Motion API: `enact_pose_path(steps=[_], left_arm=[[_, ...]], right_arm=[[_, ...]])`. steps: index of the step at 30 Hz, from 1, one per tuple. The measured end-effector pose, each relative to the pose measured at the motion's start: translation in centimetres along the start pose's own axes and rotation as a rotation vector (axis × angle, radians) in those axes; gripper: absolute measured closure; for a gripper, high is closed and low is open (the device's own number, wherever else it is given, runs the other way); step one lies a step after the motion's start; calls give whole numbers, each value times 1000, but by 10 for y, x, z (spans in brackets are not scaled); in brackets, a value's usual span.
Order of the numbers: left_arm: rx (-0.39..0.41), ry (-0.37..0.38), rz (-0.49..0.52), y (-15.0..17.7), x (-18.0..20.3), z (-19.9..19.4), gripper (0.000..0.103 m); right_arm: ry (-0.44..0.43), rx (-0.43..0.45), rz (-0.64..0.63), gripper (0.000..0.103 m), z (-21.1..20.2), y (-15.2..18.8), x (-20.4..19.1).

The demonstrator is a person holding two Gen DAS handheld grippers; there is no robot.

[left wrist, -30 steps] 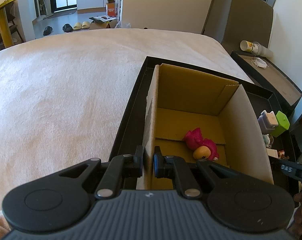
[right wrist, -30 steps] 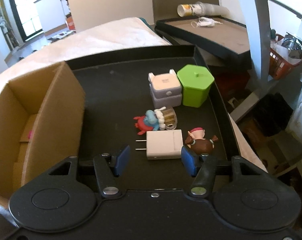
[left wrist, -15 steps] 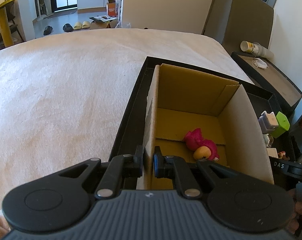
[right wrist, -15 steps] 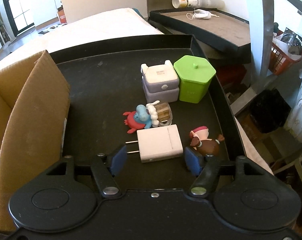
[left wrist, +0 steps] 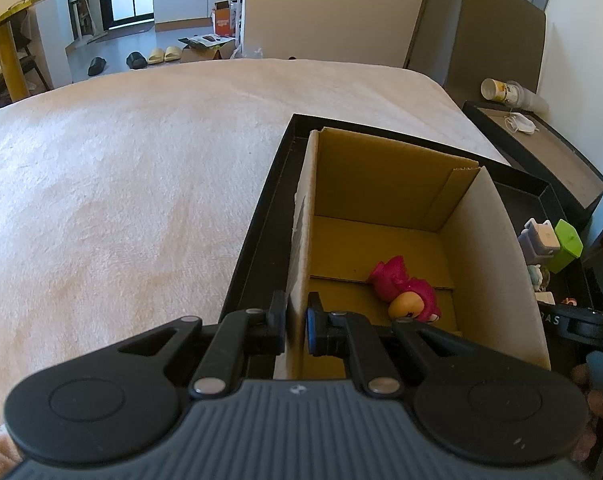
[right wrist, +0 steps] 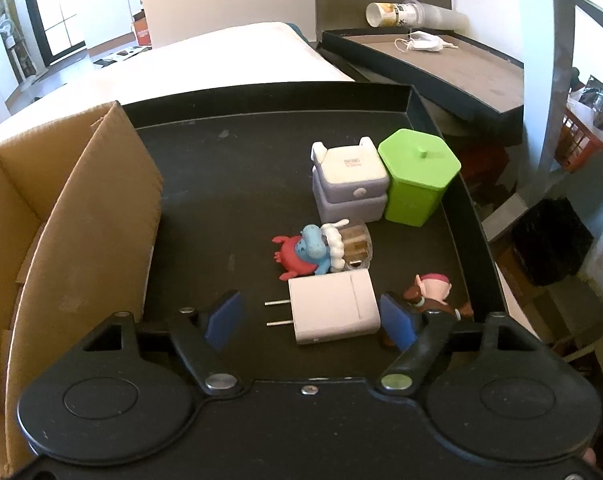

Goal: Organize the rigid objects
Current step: 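Move the right gripper back over the white charger plug, then close the right gripper on the white charger plug and lift it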

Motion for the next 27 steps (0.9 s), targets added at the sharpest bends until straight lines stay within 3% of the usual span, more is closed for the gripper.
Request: enact_pose_path(steps=[2, 5, 27], left_arm=[[0, 0, 0, 0, 0, 0, 94], [-1, -1, -3, 0, 0, 0, 94], [7, 4, 7, 0, 0, 0, 94]], right_arm=[[2, -6, 2, 28, 4, -1, 0], [8, -14, -14, 42, 7, 2, -1], [-59, 62, -50, 43, -50, -2, -8]])
Point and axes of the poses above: each gripper's, at about its wrist camera, not at the fingertips, and z roughly the way its jaws point, x to its right, y to its underside, the point moved 8 cm from there along z, roughly the way its jaws point, and after that the axes turned 9 degrees about -x, right-handed, at the moved point
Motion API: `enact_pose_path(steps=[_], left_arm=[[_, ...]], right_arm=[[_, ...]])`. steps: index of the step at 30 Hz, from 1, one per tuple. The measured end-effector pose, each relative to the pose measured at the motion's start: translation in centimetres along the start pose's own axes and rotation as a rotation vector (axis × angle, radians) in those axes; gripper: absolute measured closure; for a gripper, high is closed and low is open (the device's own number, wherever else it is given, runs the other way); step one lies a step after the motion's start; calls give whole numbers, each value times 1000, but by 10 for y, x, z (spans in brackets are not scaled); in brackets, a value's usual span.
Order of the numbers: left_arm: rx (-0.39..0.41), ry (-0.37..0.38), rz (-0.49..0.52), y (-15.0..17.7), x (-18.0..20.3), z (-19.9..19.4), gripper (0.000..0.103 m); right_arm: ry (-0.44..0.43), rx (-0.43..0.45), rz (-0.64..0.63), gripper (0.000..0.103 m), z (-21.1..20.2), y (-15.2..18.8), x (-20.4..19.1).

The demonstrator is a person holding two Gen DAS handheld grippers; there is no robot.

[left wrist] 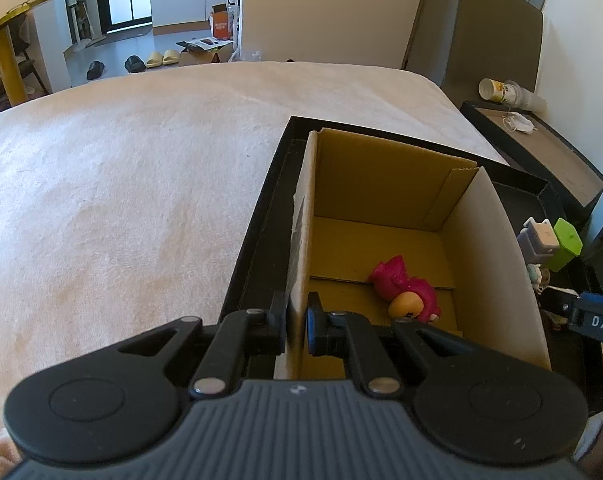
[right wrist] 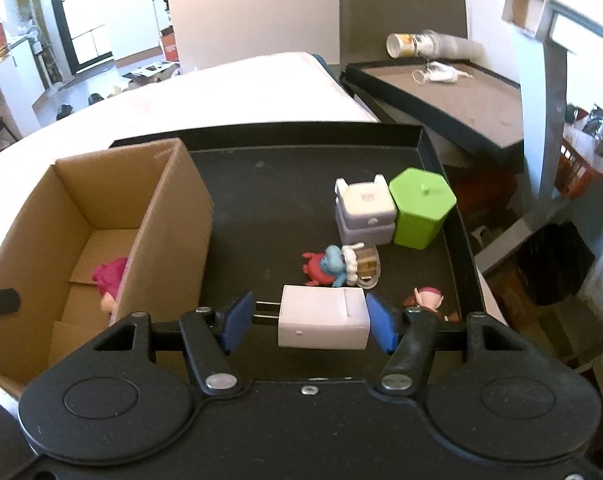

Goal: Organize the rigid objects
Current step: 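Close the right gripper on the white charger plug and lift it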

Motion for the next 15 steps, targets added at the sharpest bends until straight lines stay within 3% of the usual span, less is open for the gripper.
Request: enact_pose_path(steps=[6, 7, 8, 11, 15], left_arm=[[-1, 30, 28, 0, 4, 1, 94], [1, 32, 32, 0, 4, 1, 94], [0, 37, 32, 0, 5, 2, 94], [-3, 49, 19, -1, 2, 3, 94], [3, 47, -20, -1, -6, 0, 94]], right_arm=[[-4, 21, -24, 46, -14, -7, -5], [5, 28, -30, 63, -17, -8, -6], [6, 16, -40, 91, -17, -10, -7], [-22, 17, -21, 92, -22, -15, -9], [7, 15, -35, 92, -17, -15, -8]])
Point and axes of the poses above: each gripper's, at about its wrist camera, not at the fingertips, and z roughly the way its jaws point, x to its right, y to its underside, the point moved 8 cm from there along z, roughly the way its jaws point, and after that the axes turned 9 degrees about -x, right-handed, at the moved point
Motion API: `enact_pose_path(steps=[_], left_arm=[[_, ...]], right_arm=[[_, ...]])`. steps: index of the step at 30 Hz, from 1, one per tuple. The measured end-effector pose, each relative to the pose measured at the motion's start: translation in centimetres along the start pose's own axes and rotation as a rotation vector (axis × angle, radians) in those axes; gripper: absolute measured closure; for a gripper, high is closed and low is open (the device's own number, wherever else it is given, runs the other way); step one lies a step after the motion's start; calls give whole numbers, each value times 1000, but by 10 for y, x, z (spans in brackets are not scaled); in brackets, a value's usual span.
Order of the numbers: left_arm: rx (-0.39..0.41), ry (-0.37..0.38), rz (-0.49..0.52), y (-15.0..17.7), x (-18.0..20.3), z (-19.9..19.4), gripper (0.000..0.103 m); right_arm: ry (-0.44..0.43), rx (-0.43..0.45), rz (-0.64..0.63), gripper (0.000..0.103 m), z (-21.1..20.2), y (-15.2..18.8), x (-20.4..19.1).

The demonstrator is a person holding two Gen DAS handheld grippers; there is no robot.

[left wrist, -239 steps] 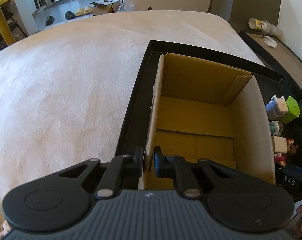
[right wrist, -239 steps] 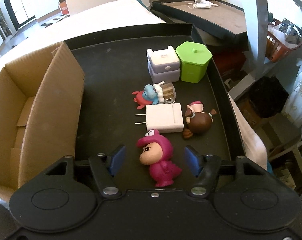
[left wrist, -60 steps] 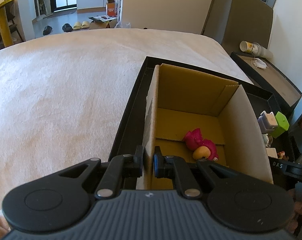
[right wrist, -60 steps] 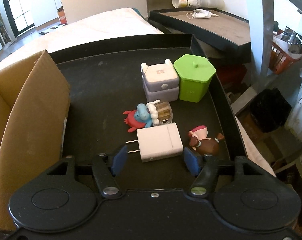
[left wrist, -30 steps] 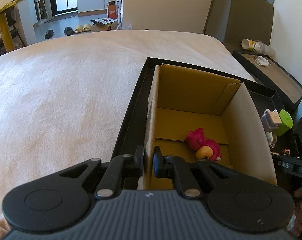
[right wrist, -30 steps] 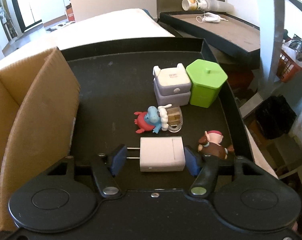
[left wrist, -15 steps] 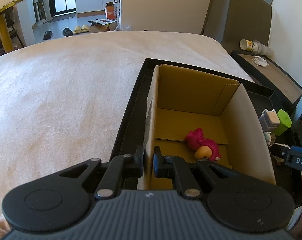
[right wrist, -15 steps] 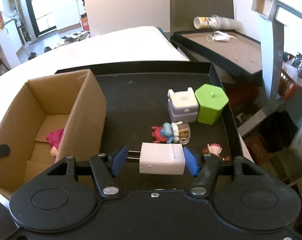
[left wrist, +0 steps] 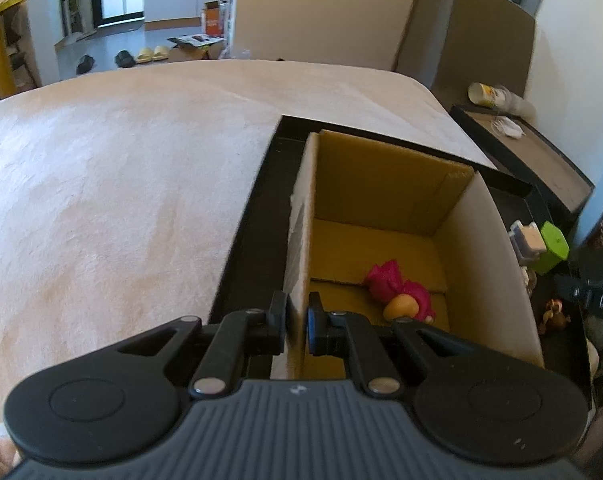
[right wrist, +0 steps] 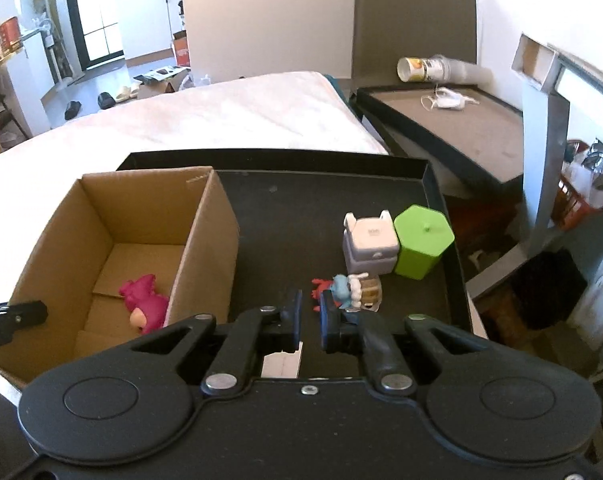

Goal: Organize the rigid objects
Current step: 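Close the right gripper on the white charger plug and lift it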

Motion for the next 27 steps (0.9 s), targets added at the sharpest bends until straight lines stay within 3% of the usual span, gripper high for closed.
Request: enact_pose_path(steps=[5, 9, 16, 20, 27], left_arm=[[4, 0, -44, -2, -7, -3, 93], [7, -12, -39, -2, -4, -3, 93], [7, -21, -37, -1, -4, -2, 93], [6, -15, -43, -2, -6, -2, 93], [8, -18, -66, -2, -11, -2, 93]], right_arm=[[-31, -52, 58, 87, 12, 10, 7], [-51, -82, 104, 63, 17, 22, 16], [-67, -126, 164, 39, 27, 35, 28], [-68, -140, 136, 25, 35, 35, 18], [-88, -159, 131, 25, 49, 31, 5]])
Point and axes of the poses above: each gripper's, at about its wrist camera, not at the fingertips, and z roughly the way its jaws point, x to its right, y to its underside, the point moved 8 cm from there along z, roughly the way its jaws point, and after that the axes turned 9 degrees about -x, right-handed, at the moved point
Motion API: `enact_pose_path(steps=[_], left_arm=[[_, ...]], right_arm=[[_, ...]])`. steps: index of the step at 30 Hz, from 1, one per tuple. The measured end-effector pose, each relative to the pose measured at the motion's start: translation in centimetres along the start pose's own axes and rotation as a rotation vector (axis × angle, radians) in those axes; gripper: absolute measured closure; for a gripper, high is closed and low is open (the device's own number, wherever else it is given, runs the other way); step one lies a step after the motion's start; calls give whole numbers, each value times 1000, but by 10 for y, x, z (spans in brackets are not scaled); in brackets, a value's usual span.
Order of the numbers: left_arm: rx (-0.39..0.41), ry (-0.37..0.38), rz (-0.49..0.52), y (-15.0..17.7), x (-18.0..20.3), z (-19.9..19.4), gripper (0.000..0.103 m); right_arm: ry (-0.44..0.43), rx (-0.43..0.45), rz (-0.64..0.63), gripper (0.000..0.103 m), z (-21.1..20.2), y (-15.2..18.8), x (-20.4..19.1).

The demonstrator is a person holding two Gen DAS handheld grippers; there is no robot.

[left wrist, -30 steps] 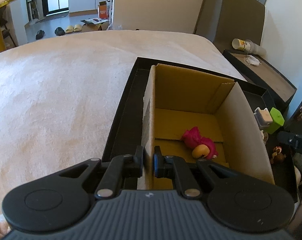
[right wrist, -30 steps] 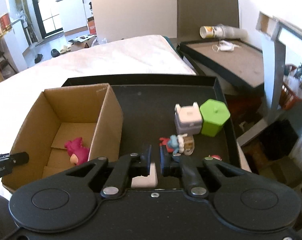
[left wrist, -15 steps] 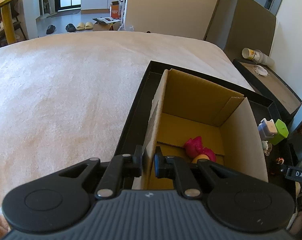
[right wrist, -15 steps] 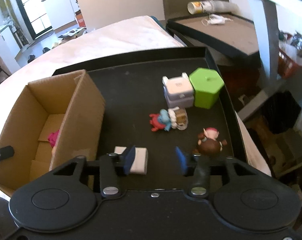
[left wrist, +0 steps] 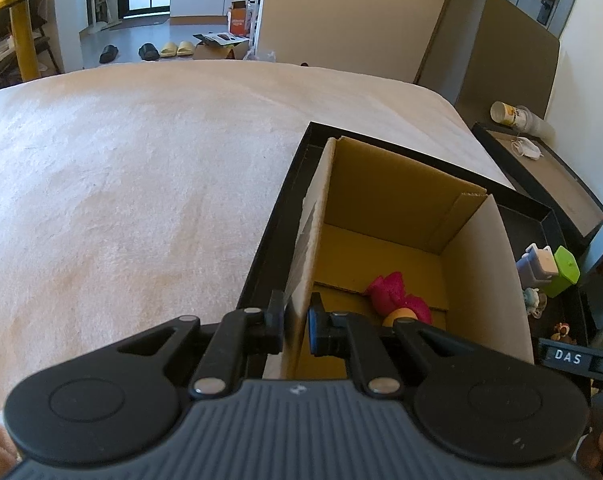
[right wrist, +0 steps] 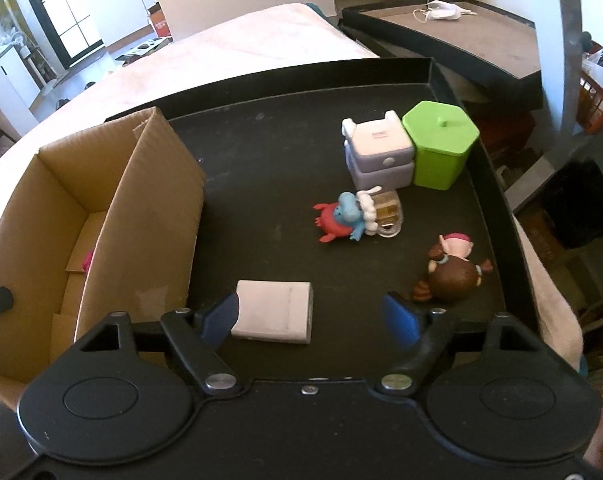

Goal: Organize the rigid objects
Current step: 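Close the right gripper on the white charger plug and lift it, then carry the white charger over the cardboard box and release it inside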

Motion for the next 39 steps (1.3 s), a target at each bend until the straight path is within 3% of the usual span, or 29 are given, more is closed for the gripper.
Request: enact_pose_path(steps=[8, 10, 13, 22, 29, 39], left_arm=[[-3, -3, 5, 1, 1, 0, 93], [-3, -4, 6, 1, 2, 1, 93], [-2, -8, 14, 1, 3, 1, 93], [1, -14, 32, 1, 5, 2, 93], [3, -16, 35, 2, 6, 1, 93], [-5, -5, 34, 2, 5, 2, 93]], right_arm=[[-28, -28, -13, 34, 12, 1, -9], [-42, -39, -19, 39, 16, 3, -11], [-62, -47, -29, 56, 18, 4, -14], [-1, -30, -33, 57, 6, 5, -3], [15, 33, -61, 57, -16, -8, -7], [-11, 108, -91, 57, -50, -34, -25]])
Point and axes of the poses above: each gripper's, at about its wrist camera, not at the fingertips, and z roughly the way its jaws point, x to its right, y to its underside, the point moved 8 cm from there along z, roughly the way its jaws point, and after that the axes turned 9 degrees about -x, right-handed, at the moved point
